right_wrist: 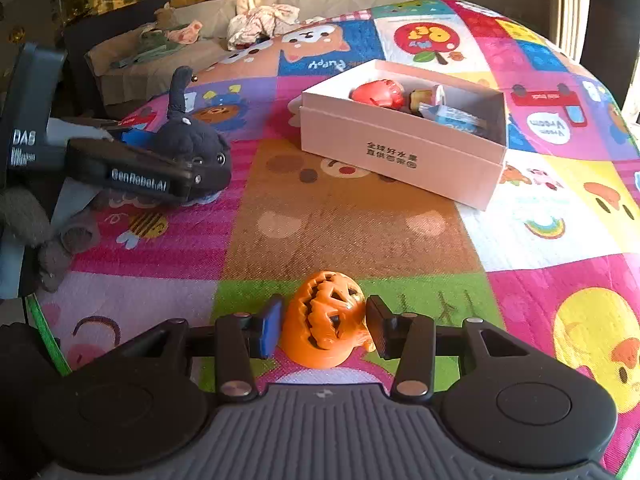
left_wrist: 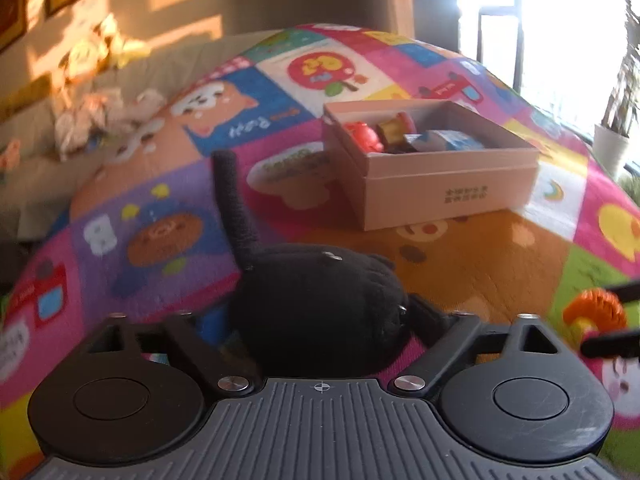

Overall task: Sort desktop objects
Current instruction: 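Carry the black plush over the box and open the left tool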

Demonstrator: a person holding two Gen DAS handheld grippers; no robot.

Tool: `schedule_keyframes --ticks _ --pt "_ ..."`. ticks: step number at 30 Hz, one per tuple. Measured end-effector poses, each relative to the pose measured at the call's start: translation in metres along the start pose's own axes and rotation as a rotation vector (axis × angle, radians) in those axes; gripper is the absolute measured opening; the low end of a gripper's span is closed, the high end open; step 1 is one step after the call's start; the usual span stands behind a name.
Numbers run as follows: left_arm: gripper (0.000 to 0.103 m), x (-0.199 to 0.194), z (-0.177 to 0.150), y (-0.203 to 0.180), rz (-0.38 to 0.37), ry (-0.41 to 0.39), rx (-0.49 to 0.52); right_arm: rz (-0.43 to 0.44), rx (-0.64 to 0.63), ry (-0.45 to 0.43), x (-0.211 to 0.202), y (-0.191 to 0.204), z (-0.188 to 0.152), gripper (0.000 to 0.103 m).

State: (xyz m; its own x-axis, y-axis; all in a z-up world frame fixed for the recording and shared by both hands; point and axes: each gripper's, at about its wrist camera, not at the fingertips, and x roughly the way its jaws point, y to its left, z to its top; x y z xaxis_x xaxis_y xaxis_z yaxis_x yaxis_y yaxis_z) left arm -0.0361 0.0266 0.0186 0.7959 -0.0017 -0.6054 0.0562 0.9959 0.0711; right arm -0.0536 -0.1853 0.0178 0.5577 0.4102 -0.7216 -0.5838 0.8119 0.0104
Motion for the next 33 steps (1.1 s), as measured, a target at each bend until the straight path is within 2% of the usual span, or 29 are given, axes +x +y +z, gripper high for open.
schedule_keyframes --ticks 4,7,10,12,14,17,20,25,28,31,33 --pt "0.090 -0.017 0.013 0.000 -0.113 -0.018 -0.037 -0.038 0.004 -0.072 -0.017 -0.006 0.005 0.044" --pt "0.090 -0.044 0.051 -0.006 -0.142 -0.182 0.007 -0.122 0.008 -0.211 -0.045 -0.018 0.023 0.044" --pt "0.091 -0.064 0.092 -0.007 -0.176 -0.352 -0.007 -0.194 0.042 -0.381 -0.080 -0.033 0.046 0.044" --pt "0.091 -0.066 0.118 -0.011 -0.197 -0.424 -0.002 -0.233 0.071 -0.479 -0.099 -0.044 0.059 0.044" --pt "0.091 -0.057 0.138 -0.019 -0.206 -0.461 0.016 -0.261 0.094 -0.538 -0.110 -0.053 0.066 0.044" --pt "0.091 -0.026 0.160 -0.026 -0.260 -0.407 0.001 -0.273 0.114 -0.559 -0.109 -0.062 0.069 0.044" --pt "0.091 0.018 0.173 -0.031 -0.302 -0.285 -0.064 -0.267 0.131 -0.528 -0.097 -0.071 0.063 0.044" --pt "0.093 0.080 0.179 -0.040 -0.353 -0.140 -0.118 -0.269 0.174 -0.461 -0.078 -0.086 0.057 0.044" --pt "0.096 0.092 0.172 -0.028 -0.371 -0.109 -0.150 -0.272 0.179 -0.438 -0.071 -0.089 0.053 0.044" --pt "0.098 0.088 0.159 -0.011 -0.350 -0.105 -0.184 -0.305 0.164 -0.411 -0.067 -0.094 0.043 0.044" --pt "0.099 0.085 0.147 0.000 -0.323 -0.103 -0.191 -0.331 0.203 -0.388 -0.065 -0.107 0.032 0.046"
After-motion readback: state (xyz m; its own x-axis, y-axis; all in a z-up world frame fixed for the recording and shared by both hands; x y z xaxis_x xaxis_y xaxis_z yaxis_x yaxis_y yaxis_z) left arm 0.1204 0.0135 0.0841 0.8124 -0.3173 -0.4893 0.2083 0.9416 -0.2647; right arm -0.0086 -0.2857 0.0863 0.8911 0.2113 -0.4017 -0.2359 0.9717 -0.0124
